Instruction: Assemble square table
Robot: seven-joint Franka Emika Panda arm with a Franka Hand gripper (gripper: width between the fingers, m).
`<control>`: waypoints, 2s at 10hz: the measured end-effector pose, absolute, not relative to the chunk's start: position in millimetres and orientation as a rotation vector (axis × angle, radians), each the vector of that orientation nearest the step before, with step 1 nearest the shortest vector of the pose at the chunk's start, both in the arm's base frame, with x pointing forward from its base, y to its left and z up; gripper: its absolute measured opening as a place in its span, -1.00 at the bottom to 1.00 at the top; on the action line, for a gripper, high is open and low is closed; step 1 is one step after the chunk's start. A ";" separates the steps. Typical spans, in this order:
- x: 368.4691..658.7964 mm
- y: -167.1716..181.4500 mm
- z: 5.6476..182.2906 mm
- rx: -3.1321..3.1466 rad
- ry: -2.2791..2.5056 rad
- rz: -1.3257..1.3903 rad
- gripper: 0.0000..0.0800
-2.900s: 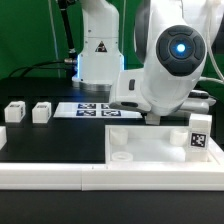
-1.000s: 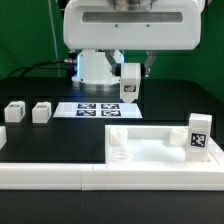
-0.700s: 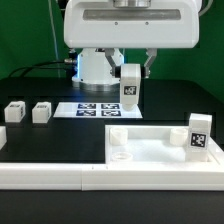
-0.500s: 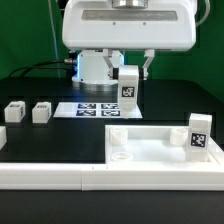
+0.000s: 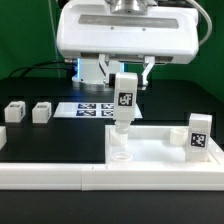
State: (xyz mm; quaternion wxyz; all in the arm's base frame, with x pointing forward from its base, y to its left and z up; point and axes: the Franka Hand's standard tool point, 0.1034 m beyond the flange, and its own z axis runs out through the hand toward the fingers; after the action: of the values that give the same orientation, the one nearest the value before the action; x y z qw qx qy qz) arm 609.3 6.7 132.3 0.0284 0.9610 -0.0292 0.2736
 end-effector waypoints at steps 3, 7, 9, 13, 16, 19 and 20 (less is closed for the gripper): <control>609.1 6.6 131.8 2.966 -0.090 0.843 -0.27; 617.0 -34.4 128.3 2.958 -0.020 0.796 -0.27; 624.7 -24.7 126.5 2.977 -0.038 0.815 -0.27; 610.6 11.8 98.6 2.985 -0.048 0.835 -0.27; 611.9 15.8 96.8 2.961 -0.045 0.890 -0.27; 613.3 13.9 96.9 2.951 -0.040 0.904 -0.27; 613.3 12.0 96.9 2.948 -0.037 0.904 -0.27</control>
Offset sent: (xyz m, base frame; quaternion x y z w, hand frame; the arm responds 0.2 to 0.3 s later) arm 0.0000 0.0000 0.0000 0.0000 0.0000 0.0000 1.0000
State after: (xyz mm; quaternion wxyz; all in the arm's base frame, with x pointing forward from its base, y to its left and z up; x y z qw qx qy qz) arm 613.3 12.0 96.9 0.0291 0.9556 -0.0119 0.2929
